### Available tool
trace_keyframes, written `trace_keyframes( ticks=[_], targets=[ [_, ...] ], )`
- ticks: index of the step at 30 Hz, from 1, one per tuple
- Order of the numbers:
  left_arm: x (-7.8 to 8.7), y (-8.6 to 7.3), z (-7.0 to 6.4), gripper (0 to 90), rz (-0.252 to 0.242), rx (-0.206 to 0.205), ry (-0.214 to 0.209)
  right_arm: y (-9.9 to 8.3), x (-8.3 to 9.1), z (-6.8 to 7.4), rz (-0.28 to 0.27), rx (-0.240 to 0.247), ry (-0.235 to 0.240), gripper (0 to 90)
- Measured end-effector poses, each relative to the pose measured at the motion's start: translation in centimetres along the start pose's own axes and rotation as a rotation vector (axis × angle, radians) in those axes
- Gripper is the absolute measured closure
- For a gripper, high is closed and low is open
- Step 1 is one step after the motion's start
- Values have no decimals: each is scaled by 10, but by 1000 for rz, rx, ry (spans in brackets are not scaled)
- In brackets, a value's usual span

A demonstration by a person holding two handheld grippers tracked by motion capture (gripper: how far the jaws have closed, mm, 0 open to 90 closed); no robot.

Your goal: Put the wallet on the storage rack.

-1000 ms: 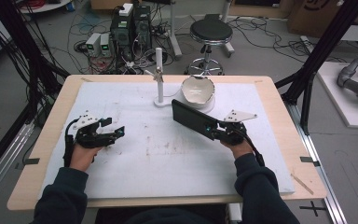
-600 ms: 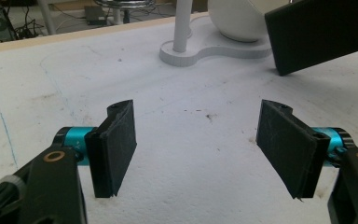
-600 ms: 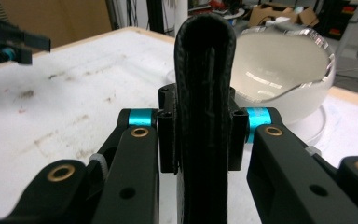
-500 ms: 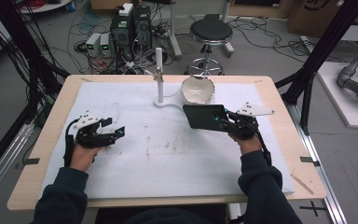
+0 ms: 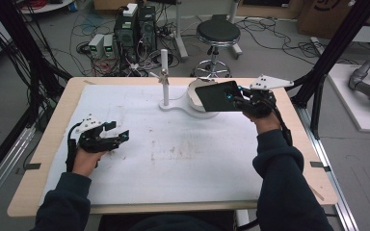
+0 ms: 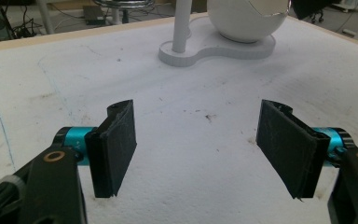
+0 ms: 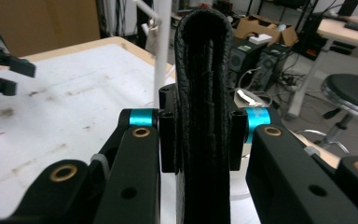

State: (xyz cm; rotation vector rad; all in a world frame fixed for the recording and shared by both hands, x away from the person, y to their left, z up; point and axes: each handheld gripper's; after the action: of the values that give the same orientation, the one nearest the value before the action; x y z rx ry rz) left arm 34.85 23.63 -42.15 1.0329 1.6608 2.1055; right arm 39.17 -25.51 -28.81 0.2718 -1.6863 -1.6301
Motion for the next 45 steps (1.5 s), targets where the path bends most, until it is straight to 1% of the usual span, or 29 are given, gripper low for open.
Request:
trace_keyframes(
  ticks=[1,2,4,9,10,11,12,13,14,15,16,17,19,20,21,23,25,27,30,35,36,37,38,39,40,42,43,44,45],
  targets=[
    [0,0,0,284,0,1,0,0,0,0,0,0,0,741],
    [0,0,0,284,-1,2,0,10,0,-2,3,9,-10,740],
    [0,0,0,284,2,1,1,14,-1,-3,2,16,-11,740],
    [0,0,0,285,3,-1,-1,37,-7,-5,16,63,-31,740],
    [0,0,0,284,2,0,0,41,-10,-6,25,84,-34,740],
    [0,0,0,284,3,3,0,47,-15,-7,46,121,-45,740],
    [0,0,0,285,3,3,0,47,-15,-7,46,121,-45,740],
    [0,0,0,284,2,3,0,51,-22,-8,81,170,-63,740],
    [0,0,0,284,-1,6,2,51,-22,-8,81,170,-63,740],
    [0,0,1,284,0,6,1,54,-30,-8,110,214,-84,739],
    [0,0,1,285,-2,6,2,54,-30,-8,110,214,-84,739],
    [0,0,1,285,-2,9,1,54,-34,-9,124,228,-88,739],
    [0,0,1,284,1,8,0,54,-41,-10,141,255,-78,739],
    [0,-1,1,284,2,9,0,52,-48,-10,162,286,-66,739],
    [0,-1,1,284,1,10,0,52,-48,-10,162,286,-66,739],
    [1,-1,1,284,1,10,-1,50,-55,-10,190,319,-81,739],
    [1,-1,1,284,0,11,-1,48,-62,-9,214,338,-98,739],
    [1,-1,2,284,-1,12,0,48,-70,-12,233,336,-101,738],
    [0,-1,2,284,-4,17,-1,47,-75,-13,241,330,-109,738],
    [0,-1,2,284,-2,16,-2,42,-88,-15,271,309,-99,736],
    [0,-1,2,284,-2,16,-2,40,-95,-15,286,301,-93,734],
    [0,-1,2,284,-1,16,-2,40,-95,-15,286,301,-93,734],
    [0,-1,2,284,-2,16,-1,38,-98,-14,298,289,-90,734],
    [0,-1,2,284,-1,15,0,35,-105,-12,319,287,-77,730],
    [0,-1,2,284,0,15,-1,35,-105,-12,319,287,-77,730],
    [0,-1,2,284,1,14,0,33,-112,-5,312,283,-53,725],
    [0,-1,2,284,1,16,-1,33,-112,-5,312,283,-53,725],
    [0,-1,2,284,1,15,-1,32,-114,-1,318,277,-32,718],
    [1,-1,2,284,2,14,-1,30,-119,5,335,281,5,689]
  ],
)
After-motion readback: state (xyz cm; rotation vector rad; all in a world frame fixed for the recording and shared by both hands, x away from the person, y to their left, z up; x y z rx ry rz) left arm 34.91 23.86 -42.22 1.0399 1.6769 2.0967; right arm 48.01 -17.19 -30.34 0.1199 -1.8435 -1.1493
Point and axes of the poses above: each handheld gripper's, and its own axes: x roughly backward along the jaws, y roughly out of its top, z roughly to its left, and after that the axes turned 13 degrees about -x, right-handed
